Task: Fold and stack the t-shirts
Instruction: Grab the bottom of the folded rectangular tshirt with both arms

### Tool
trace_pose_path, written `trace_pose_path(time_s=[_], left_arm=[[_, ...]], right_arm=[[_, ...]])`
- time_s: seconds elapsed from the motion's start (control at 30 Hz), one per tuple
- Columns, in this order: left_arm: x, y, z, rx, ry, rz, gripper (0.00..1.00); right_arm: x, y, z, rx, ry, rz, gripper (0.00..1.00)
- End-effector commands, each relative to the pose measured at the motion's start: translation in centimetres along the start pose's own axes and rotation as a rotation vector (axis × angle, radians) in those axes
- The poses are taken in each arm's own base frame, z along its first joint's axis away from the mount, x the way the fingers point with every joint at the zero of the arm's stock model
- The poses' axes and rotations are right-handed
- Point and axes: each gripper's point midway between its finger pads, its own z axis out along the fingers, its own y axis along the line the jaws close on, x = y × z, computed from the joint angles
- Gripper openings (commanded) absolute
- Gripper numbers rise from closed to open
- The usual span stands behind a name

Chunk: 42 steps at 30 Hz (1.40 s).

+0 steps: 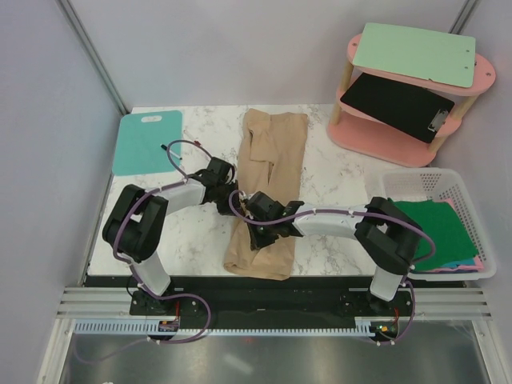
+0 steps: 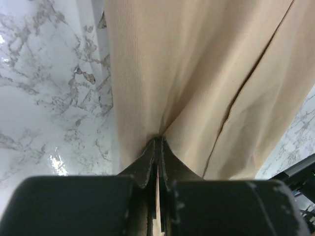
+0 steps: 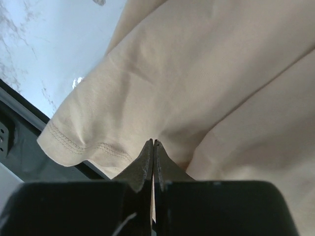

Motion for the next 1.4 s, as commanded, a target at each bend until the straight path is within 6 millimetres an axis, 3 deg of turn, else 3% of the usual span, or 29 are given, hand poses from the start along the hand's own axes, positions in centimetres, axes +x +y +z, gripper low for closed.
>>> trace_pose_path(time_s=[0.0,0.2,0.4,0.53,0.87,0.97,1.03,1.1,1.13,1.2,1.23,1.37], left_arm=[[-2.1,0.6,0.1,-0.066,-0.057,0.034,0.02],[-3.0,2.5,0.5,-0.140,-0.046,0.018,0.02],[-3.4,4.2,0.7,-0.172,-0.040,-0.015,0.02],[-3.6,6.0,0.8,-0.207,-0.027,-0.041,0.02],[-5.6,7.4,-0.4,-0.232,-0.047,-0.079,0.02],[-5.8,5.8,-0.9,-0.148,-0.052,-0.038,0.02],[-6.3,4.1,-2.4,-0.080,-0.094,-0.009,0.02],[-5.4,2.9,-3.3,-0.021,-0.107,0.006,0.02],[-5.6,1.8,-4.8,0.012,-0.145,0.018,0.02],[-3.9,1.5,-5.8,0.044,-0.145,0.016,0.02],[-3.7,0.6,-7.4,0.074,-0.183,0.018,0.02],[0.7,0.4,-8.8,0.143,-0.171,-0.025,0.02]], right_arm=[[1.4,1.0,1.3,0.000,0.054,-0.005,0.00],[4.8,-1.5,1.6,0.115,0.158,0.001,0.00],[7.7,-4.1,0.4,0.199,0.220,0.016,0.00],[8.8,-4.7,-0.3,0.210,0.237,0.023,0.00],[10.1,-5.4,-1.8,0.226,0.262,0.012,0.00],[9.6,-5.0,-1.5,0.209,0.239,-0.006,0.00],[8.7,-4.3,-1.2,0.186,0.205,-0.014,0.00],[7.7,-3.7,-1.0,0.172,0.172,-0.023,0.00],[6.9,-3.0,-1.0,0.158,0.147,-0.031,0.00],[5.5,-2.2,-1.0,0.136,0.100,-0.047,0.00],[4.4,-1.4,-1.4,0.119,0.063,-0.053,0.00],[0.5,0.2,-2.9,0.108,-0.070,-0.067,0.00]])
